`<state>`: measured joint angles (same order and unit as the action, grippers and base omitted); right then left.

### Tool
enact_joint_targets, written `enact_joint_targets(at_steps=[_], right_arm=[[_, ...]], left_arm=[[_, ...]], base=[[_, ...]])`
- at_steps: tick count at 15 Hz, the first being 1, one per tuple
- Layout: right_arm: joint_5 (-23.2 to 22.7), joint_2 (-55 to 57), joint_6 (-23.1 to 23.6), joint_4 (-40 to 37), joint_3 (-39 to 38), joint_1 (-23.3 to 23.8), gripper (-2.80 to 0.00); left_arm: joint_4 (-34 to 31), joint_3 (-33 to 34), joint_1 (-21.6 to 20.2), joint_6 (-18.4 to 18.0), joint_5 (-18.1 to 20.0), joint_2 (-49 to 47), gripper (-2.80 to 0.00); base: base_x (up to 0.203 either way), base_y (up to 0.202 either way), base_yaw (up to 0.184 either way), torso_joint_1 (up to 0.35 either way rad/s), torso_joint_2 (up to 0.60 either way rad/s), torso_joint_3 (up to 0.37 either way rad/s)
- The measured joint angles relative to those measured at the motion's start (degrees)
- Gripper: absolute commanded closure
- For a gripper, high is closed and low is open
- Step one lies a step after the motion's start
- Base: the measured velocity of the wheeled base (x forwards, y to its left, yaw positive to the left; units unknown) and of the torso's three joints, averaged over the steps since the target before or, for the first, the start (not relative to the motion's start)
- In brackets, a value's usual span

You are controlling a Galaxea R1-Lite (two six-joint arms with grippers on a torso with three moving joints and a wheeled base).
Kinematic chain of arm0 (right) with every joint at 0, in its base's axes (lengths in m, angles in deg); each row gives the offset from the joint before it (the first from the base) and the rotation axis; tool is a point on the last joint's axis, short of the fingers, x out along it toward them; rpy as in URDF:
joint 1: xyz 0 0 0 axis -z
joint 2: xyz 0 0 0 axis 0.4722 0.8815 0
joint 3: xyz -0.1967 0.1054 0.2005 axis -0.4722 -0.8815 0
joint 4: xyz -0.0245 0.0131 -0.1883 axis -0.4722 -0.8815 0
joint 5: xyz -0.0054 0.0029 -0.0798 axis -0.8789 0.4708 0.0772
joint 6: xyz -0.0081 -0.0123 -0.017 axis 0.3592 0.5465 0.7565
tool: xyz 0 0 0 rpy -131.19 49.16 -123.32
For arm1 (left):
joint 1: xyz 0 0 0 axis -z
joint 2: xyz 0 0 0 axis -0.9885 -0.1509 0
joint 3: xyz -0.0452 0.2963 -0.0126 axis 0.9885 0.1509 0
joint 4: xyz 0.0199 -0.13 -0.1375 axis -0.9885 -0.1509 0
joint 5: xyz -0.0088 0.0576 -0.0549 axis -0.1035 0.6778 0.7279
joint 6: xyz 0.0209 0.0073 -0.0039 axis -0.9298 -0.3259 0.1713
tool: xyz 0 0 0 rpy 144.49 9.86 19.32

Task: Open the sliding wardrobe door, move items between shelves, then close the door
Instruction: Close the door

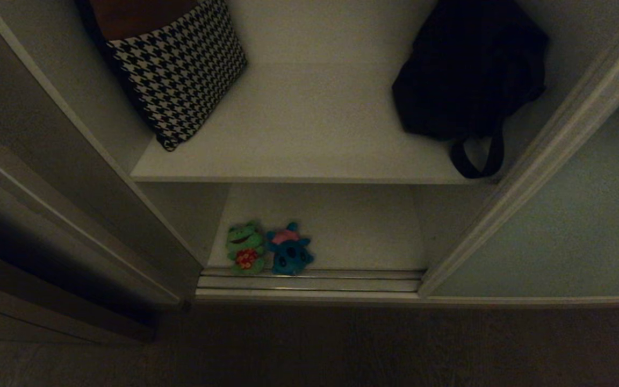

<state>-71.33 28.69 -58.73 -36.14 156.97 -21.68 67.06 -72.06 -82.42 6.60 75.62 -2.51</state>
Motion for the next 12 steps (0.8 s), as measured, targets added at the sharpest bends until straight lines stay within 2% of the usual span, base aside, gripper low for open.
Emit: enact_joint_targets(at_steps=[3,7,9,12], right_arm=[[0.3,-0.8,2.8,0.1,0.2,-6.3,0.0],[1.8,-4.1,6.6,-1.0,-0.9,-18.1,0.0],[1.7,-8.2,10.1,-2.1,-2.9,-20.8,0.0],[2.0,-13.8,13.6,-6.3,-5.0,-21.9,0.0]], left_arm=[[0.0,0.0,0.0,0.0,0.0,0.0,0.0],[0.0,0.0,0.0,0.0,0.0,0.0,0.0],[0.0,0.0,0.0,0.0,0.0,0.0,0.0],[0.0,0.0,0.0,0.0,0.0,0.0,0.0]], base=[[0.0,0.0,0.0,0.0,0.0,0.0],[0.0,0.0,0.0,0.0,0.0,0.0],[0.0,0.0,0.0,0.0,0.0,0.0],[0.0,0.0,0.0,0.0,0.0,0.0]])
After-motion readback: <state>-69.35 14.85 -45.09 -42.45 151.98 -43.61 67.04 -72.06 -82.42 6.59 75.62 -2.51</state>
